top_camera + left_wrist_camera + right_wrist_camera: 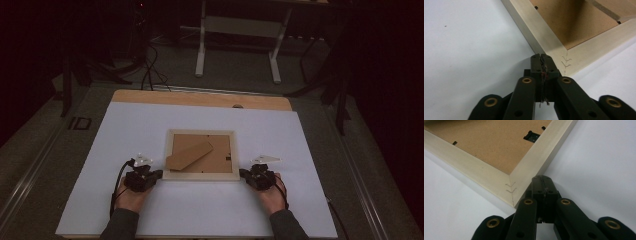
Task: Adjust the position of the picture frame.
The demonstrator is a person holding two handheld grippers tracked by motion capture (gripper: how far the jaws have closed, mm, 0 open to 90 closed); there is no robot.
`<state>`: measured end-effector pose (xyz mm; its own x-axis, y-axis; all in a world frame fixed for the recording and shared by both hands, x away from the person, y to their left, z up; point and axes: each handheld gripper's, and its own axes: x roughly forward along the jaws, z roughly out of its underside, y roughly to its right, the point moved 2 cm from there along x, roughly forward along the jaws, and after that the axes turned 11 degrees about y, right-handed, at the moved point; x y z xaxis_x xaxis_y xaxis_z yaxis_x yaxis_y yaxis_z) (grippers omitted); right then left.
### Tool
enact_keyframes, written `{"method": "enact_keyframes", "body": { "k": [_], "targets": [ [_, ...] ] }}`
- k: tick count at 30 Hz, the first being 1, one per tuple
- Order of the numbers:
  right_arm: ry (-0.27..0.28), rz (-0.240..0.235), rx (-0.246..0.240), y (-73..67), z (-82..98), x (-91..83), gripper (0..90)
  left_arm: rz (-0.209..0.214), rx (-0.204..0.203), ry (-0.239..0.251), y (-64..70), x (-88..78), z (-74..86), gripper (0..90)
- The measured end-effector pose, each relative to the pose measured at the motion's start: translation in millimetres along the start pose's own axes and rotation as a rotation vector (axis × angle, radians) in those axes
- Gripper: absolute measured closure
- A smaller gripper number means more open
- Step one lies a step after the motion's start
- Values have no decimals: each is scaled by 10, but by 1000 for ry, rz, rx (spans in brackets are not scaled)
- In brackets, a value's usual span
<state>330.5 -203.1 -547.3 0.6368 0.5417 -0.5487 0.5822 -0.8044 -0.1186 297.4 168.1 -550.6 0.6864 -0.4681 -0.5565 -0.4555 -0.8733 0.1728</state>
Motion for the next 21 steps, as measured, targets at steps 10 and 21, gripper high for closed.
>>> {"method": "enact_keyframes", "body": {
  "k": [10,21],
  "targets": [
    [33,36,-40,30,2,-25,820,-12,-10,21,-30,-33,-5,774],
    [102,47,-28,106,-52,-144,735,-23,-54,74,-114,-151,-44,717]
  ]
}}
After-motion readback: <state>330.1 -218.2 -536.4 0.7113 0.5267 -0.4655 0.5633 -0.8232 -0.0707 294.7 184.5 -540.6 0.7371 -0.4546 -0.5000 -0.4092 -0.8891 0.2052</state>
